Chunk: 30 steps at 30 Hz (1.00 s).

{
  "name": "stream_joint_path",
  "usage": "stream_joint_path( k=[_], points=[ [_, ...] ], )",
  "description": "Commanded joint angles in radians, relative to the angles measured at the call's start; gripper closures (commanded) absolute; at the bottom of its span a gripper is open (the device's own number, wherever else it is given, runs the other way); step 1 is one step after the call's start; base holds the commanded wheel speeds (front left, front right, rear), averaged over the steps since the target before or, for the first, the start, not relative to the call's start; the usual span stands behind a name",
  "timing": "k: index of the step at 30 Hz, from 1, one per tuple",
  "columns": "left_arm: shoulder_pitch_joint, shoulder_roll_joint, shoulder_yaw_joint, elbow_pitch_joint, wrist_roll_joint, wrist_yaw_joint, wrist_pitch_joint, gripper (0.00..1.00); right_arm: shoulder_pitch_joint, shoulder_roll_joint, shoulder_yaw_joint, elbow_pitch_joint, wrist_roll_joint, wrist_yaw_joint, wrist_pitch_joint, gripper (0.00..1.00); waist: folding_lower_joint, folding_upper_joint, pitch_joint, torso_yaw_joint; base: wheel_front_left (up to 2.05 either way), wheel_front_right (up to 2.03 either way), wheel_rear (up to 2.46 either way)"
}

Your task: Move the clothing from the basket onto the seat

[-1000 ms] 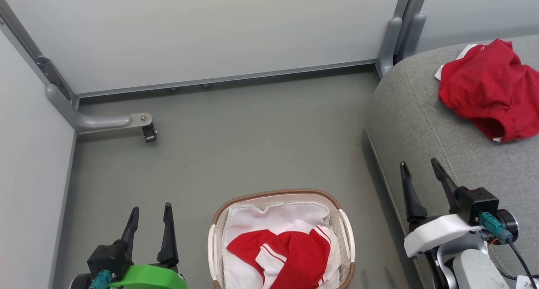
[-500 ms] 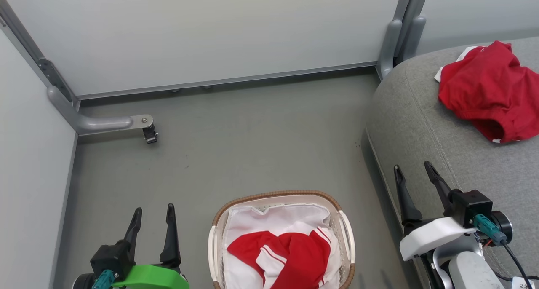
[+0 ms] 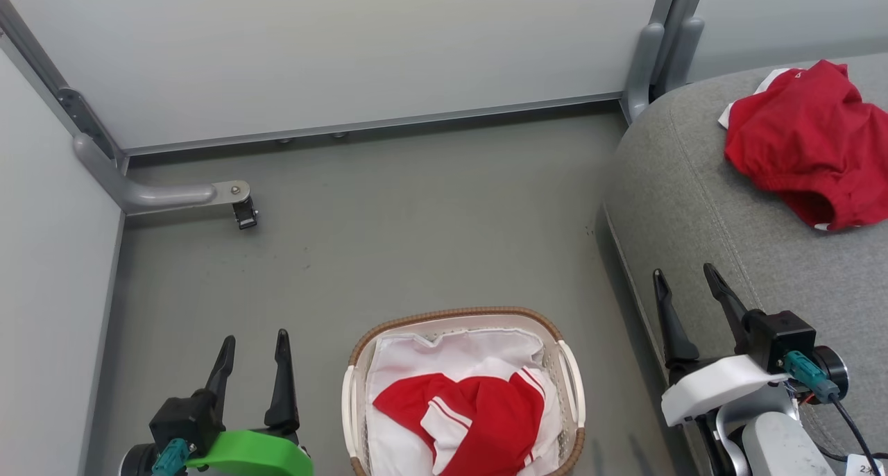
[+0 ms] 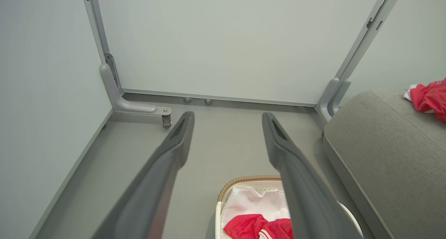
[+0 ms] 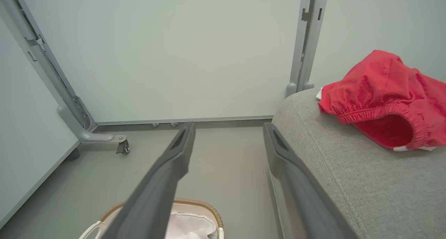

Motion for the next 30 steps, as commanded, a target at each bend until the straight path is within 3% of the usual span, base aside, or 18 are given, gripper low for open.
stream_joint_path(
  k=[1, 10, 20, 30],
  points=[
    [-0.019, 0.001, -0.002, -0.003, 0.006, -0.003, 0.001, 0.0, -0.01, -0.004, -0.004, -0.005, -0.003, -0.001, -0.002, 0.0, 0.0001, 0.0, 0.01, 0.0, 0.0, 0.0, 0.0],
    [-0.111, 0.001, -0.079, 0.021, 0.07, -0.035, 0.001, 0.0, -0.044, -0.003, -0.055, -0.024, -0.024, -0.001, -0.002, 0.0, 0.0001, 0.0, 0.084, -0.001, 0.0, 0.0, 0.0],
    [-0.328, 0.002, -0.306, 0.232, 0.146, -0.065, 0.0, 0.0, -0.123, -0.003, -0.101, -0.064, -0.055, -0.001, -0.002, 0.0, 0.0001, 0.0, 0.242, -0.033, 0.0, 0.0, 0.0],
    [-0.566, 0.003, -0.667, 0.529, -0.053, -0.066, 0.036, 0.0, -0.231, -0.003, -0.077, -0.105, -0.03, -0.001, -0.002, 0.0, 0.0001, 0.0, 0.467, -0.111, 0.0, 0.0, 0.0]
  ],
)
